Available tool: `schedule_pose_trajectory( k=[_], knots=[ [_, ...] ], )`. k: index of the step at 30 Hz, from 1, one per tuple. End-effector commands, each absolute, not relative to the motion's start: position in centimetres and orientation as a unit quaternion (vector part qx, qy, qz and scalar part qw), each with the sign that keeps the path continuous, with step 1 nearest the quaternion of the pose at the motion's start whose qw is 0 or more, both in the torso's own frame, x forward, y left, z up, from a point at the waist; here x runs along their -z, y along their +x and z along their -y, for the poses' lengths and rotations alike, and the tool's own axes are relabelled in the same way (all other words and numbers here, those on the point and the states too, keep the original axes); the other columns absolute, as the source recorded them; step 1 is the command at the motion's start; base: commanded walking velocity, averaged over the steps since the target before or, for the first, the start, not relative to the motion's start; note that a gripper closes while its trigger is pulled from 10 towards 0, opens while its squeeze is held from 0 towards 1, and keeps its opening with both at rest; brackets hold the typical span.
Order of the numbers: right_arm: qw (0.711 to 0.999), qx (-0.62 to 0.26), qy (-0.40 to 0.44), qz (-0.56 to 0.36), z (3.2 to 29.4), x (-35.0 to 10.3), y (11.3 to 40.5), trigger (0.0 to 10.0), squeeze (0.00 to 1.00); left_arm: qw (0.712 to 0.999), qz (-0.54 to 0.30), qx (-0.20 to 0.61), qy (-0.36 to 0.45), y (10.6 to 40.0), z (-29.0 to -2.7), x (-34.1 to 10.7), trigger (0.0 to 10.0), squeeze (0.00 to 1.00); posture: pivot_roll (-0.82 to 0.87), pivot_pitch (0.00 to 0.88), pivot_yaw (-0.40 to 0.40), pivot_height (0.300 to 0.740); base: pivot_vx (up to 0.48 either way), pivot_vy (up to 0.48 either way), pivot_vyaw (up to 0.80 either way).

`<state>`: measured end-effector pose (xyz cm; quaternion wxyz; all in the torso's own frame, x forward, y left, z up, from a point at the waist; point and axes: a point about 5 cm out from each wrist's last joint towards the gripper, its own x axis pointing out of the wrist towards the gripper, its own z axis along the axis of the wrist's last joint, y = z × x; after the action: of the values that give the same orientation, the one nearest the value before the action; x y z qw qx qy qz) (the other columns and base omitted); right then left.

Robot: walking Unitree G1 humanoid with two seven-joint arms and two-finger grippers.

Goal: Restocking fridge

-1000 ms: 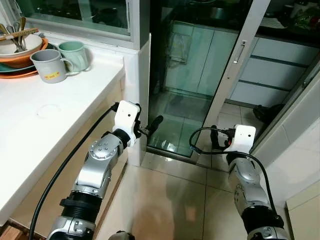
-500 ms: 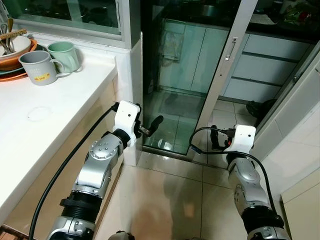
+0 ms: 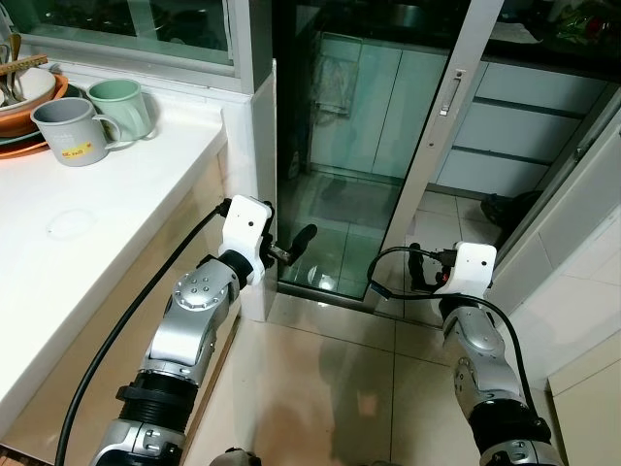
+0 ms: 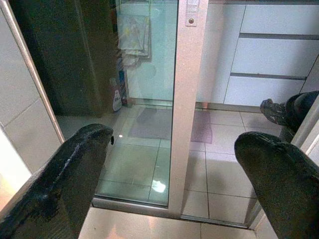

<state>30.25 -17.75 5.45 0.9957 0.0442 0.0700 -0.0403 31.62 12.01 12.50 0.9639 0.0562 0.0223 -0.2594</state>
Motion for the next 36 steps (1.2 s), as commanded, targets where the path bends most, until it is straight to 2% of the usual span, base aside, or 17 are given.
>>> schedule_pose_trajectory(
  k=[1, 8, 10, 12, 36],
  knots=[
    [0.998, 0.033, 0.038, -0.049, 18.1, -6.9, 31.6, 10.0, 0.00, 0.962, -0.020, 0.266, 0.065, 32.1, -10.7, -12.6, 10.0, 0.00, -0.05, 0.000, -0.041, 0.740, 0.000, 0.000, 0.00],
    [0.998, 0.028, 0.044, -0.045, 17.8, -6.9, 31.7, 10.0, 0.00, 0.962, -0.022, 0.265, 0.068, 32.0, -10.9, -12.5, 10.0, 0.00, -0.05, 0.000, -0.042, 0.740, 0.000, 0.000, 0.00],
    [0.998, 0.025, 0.015, -0.058, 17.7, -6.7, 31.7, 10.0, 0.00, 0.962, -0.023, 0.264, 0.068, 32.0, -10.9, -12.4, 10.0, 0.00, -0.05, 0.000, -0.045, 0.740, 0.000, 0.000, 0.00],
    [0.998, 0.022, 0.043, -0.040, 17.5, -7.1, 31.7, 10.0, 0.00, 0.962, -0.023, 0.263, 0.067, 32.0, -10.9, -12.4, 10.0, 0.00, -0.05, 0.000, -0.047, 0.740, 0.000, 0.000, 0.00],
    [0.998, 0.014, 0.041, -0.046, 16.8, -7.1, 32.0, 10.0, 0.00, 0.961, -0.025, 0.265, 0.070, 32.3, -10.6, -12.3, 10.0, 0.00, -0.05, 0.000, -0.039, 0.740, 0.000, 0.000, 0.00]
  ],
)
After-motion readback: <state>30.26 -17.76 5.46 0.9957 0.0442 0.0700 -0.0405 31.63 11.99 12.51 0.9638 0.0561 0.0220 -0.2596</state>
